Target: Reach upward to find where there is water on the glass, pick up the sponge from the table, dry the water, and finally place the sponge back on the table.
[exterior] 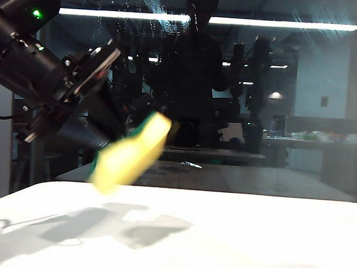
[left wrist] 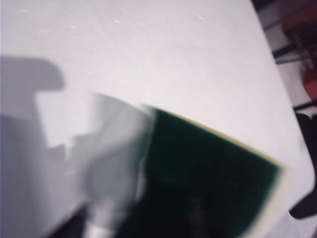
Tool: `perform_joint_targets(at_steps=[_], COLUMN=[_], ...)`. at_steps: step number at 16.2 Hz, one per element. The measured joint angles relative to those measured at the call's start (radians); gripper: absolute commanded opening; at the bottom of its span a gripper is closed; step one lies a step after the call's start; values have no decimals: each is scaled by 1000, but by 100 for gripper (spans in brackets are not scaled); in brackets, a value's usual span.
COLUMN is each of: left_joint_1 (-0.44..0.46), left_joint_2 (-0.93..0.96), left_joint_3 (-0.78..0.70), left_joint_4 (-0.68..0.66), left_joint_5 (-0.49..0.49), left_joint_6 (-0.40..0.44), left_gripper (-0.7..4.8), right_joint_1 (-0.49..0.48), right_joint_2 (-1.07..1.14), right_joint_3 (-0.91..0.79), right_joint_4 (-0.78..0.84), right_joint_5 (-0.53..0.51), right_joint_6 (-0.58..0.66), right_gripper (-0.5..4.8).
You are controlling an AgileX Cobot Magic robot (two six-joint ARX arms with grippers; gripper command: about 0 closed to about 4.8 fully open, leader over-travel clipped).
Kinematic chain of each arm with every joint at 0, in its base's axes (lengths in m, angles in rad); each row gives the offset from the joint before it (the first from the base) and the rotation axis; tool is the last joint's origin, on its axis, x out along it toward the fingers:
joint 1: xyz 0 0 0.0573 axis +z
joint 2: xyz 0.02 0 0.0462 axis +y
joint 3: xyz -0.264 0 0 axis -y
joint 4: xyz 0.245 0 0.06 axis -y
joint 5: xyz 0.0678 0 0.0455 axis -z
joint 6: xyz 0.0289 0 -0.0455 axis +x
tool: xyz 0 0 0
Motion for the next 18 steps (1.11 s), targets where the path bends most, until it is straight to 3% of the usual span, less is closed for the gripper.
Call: perform_joint_targets(at_steps=[4,5,6,7,9,11,15,18], left_joint_1=[0,1,1,2,0,0,1,5], left_joint_2=[0,0,0,0,0,0,-26,-119], left_joint_3=[0,0,0,0,1,1,2,2], left_joint_4=[-89,-108,-132,-139,-152,-153,-156,-154], left_joint_5=[-62,-62,-53,-24,27,29,-6,-69], left_joint_6=[-23,-26,0,28,61,61,70,133], left_gripper=[479,62,57,-8,45,243,257,256], right_joint_1=[0,0,0,0,0,0,0,0], right_joint_2=[0,0,0,0,0,-5,-8,-8], right_joint_3=[0,0,0,0,0,0,0,0], right_joint_4=[-1,-1,-1,-2,-17,-27,-27,-27], right_joint_5=[0,0,0,0,0,0,0,4], right_joint_6=[0,0,0,0,0,0,0,-11], right_gripper=[-6,-5,-5,-5,-5,-5,-5,-5])
